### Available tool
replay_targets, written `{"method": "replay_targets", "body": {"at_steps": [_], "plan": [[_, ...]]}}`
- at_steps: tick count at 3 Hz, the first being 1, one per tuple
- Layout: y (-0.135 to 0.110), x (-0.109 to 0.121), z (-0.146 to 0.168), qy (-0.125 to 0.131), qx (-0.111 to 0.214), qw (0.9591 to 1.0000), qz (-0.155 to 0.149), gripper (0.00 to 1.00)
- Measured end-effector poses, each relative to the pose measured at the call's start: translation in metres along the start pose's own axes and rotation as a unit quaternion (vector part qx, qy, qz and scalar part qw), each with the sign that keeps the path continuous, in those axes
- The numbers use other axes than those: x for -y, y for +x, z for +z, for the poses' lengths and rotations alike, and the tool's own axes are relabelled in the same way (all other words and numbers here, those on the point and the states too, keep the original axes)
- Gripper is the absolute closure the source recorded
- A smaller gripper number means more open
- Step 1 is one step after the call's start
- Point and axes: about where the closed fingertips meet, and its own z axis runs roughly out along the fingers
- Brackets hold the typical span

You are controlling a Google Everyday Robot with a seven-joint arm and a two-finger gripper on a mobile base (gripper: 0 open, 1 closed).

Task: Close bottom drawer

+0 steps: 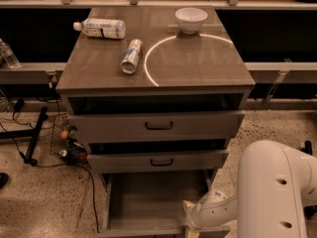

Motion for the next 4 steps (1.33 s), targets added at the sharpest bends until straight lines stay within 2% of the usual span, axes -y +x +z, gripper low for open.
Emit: {"method": "replay_targets", "body": {"at_steps": [1, 2, 3, 4], "plan": [[-0.009, 0.001, 0.030, 0.005, 0.024, 0.9997, -0.001, 0.25], [-0.018, 0.009, 0.040, 0.012, 0.037, 0.9992, -0.007, 0.47], [-0.019, 0.009, 0.038, 0.012, 0.037, 0.9992, -0.007, 0.70], [-0.022, 0.019, 0.034, 0.019, 0.036, 0.9991, -0.013, 0.99]]}}
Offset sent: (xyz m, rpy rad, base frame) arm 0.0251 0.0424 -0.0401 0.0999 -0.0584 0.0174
